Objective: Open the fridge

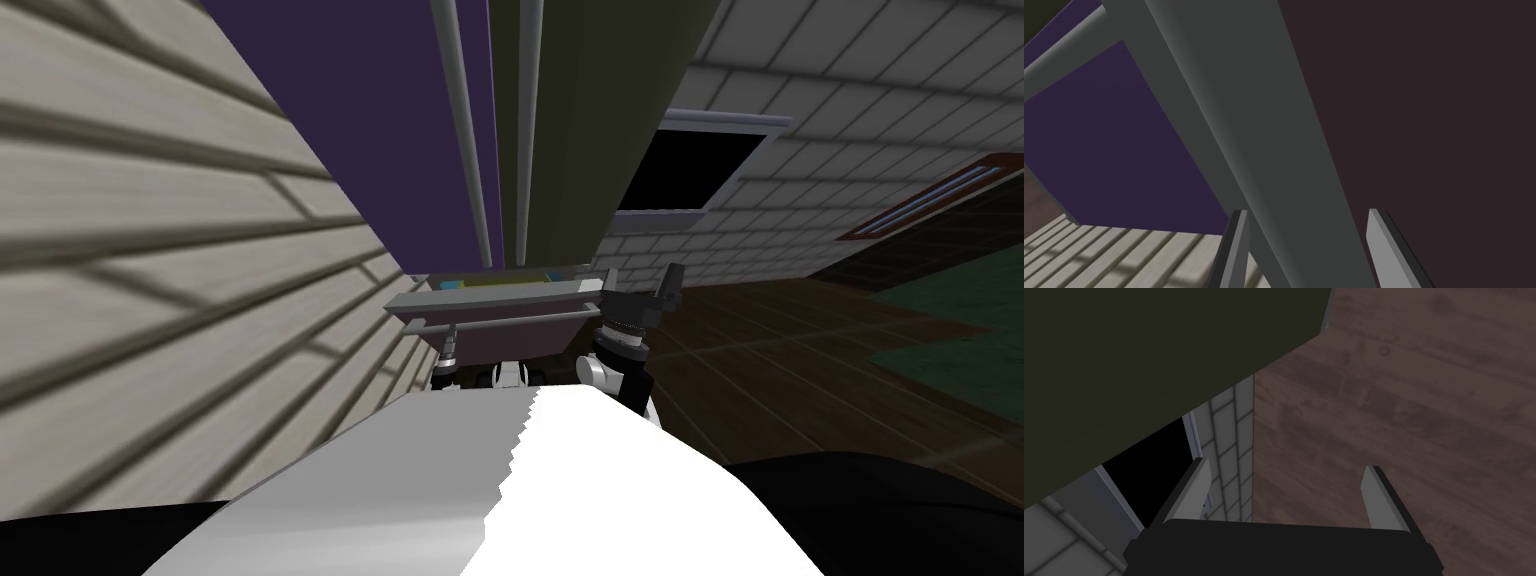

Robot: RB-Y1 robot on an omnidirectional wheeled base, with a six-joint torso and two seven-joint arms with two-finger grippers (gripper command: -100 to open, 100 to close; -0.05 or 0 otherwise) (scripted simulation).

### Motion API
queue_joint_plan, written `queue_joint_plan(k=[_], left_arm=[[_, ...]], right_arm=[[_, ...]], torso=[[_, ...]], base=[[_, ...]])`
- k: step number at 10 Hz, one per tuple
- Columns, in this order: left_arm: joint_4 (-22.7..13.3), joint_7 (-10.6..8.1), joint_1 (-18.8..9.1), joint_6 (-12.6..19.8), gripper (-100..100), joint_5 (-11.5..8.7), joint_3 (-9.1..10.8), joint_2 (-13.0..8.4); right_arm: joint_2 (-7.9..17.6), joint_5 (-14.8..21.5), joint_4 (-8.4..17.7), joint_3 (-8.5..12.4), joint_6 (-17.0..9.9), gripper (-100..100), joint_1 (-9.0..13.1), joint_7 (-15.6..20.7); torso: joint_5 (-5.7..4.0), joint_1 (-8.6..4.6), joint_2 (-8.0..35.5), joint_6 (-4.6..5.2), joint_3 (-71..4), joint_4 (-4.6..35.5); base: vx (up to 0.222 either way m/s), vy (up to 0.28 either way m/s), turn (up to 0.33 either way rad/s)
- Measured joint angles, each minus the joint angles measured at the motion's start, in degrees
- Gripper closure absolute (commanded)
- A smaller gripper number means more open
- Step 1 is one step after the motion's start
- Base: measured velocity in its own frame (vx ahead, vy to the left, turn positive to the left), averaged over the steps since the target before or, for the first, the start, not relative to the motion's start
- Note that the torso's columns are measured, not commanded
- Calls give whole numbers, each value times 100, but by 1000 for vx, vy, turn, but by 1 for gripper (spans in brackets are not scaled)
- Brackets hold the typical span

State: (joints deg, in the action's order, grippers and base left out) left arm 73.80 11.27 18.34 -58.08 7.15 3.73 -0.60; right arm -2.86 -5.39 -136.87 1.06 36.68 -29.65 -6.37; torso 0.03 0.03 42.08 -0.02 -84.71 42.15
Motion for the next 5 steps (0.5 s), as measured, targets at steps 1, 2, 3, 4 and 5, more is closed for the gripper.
queue_joint_plan(k=[1,2,3,4,5], left_arm=[[28,-13,25,-22,100,5,-13,-3],[53,-28,65,-40,100,12,-29,-6],[72,-33,113,-51,100,23,-46,-2],[62,-34,133,-49,100,26,-52,1],[89,-45,156,-57,100,32,-66,-4]], right_arm=[[0,0,0,0,0,0,1,0],[0,0,0,0,0,0,1,0],[0,0,1,0,0,0,1,0],[0,0,0,0,0,0,0,0],[0,0,0,0,0,0,0,0]], torso=[[5,1,20,-1,17,-1],[8,8,27,-3,24,-2],[8,7,13,-1,16,-4],[-2,6,-26,3,-10,2],[0,7,-8,-2,-4,0]], base=[[-222,-7,16],[-209,-20,23],[-98,-17,9],[-124,-3,19],[-168,-5,15]])
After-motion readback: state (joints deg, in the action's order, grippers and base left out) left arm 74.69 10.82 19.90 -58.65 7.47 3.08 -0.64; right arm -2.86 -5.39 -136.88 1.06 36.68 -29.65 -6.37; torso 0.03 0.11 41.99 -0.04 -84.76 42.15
